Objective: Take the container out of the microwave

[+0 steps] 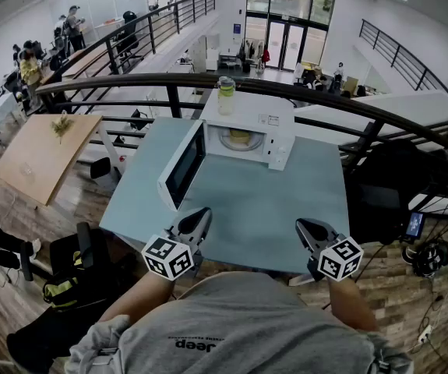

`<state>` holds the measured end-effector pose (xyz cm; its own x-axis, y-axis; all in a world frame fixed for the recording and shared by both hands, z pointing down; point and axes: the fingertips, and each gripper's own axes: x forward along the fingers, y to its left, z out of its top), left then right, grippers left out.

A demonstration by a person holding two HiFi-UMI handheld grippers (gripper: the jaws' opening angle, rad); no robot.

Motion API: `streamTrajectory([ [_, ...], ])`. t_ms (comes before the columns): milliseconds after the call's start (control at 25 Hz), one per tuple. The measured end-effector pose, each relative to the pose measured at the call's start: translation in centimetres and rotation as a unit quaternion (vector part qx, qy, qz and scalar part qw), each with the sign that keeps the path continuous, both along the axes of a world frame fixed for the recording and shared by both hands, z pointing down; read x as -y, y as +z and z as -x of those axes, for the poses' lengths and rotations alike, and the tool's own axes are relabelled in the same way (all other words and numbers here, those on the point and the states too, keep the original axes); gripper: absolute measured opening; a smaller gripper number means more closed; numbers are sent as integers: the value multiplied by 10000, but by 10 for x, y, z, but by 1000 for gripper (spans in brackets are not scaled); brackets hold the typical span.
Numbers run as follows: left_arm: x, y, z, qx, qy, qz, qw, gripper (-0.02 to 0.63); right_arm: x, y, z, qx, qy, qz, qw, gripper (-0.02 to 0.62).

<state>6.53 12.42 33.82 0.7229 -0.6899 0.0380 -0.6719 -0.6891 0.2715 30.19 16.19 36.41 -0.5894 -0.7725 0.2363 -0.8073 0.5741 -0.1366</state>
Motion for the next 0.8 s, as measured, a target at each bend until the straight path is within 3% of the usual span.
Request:
streamTrajectory([
  [800, -6, -1, -30, 181, -377, -3, 9991, 15, 10, -1, -28, 309, -359, -18, 9989, 17],
])
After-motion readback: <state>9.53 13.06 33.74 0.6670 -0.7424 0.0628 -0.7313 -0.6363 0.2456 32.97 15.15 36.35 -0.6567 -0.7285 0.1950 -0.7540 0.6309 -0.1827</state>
